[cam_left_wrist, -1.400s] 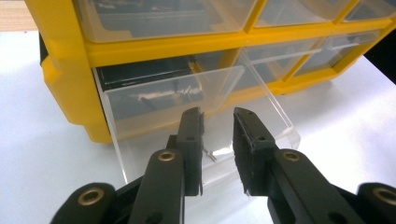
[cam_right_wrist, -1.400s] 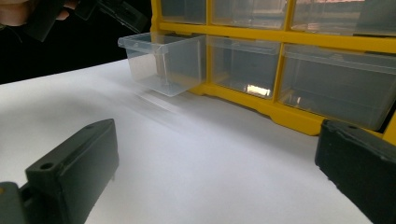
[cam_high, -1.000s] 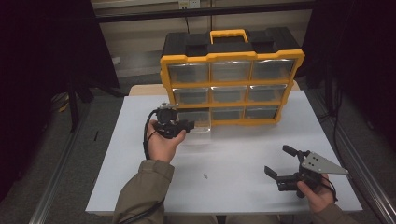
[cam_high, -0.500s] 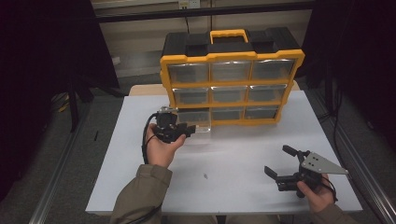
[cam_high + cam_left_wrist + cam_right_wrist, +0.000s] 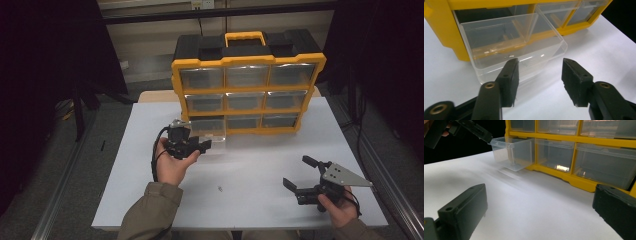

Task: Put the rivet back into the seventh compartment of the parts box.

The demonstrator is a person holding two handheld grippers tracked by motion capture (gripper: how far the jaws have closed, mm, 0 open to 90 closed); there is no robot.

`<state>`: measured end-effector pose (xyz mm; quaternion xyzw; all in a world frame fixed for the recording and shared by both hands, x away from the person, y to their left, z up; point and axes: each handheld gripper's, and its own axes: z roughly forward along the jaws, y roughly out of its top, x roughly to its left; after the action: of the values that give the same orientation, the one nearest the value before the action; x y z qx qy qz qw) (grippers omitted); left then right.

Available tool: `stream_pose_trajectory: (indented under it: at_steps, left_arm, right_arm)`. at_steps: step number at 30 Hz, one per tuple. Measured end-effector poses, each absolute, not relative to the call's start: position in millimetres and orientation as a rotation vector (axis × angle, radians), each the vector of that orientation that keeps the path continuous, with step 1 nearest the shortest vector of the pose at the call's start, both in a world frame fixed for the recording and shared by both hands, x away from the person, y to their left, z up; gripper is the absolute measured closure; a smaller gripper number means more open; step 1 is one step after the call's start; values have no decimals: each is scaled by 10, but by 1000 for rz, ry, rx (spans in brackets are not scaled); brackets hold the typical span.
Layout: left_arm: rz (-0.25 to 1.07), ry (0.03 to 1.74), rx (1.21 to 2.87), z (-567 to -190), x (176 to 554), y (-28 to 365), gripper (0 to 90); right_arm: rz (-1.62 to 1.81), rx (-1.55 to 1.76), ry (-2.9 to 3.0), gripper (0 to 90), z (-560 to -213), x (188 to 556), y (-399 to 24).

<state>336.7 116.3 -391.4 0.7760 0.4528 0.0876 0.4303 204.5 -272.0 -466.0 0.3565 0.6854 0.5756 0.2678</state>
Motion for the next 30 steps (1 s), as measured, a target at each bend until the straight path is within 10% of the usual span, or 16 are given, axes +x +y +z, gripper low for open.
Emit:
stream_pose_trajectory:
  at_steps: [30]
  left_arm:
    - [231,1061,1909,-4152,3233,1188,224]
  right_arm:
    - [1554,961,1848,0,-4657,2041,-2722]
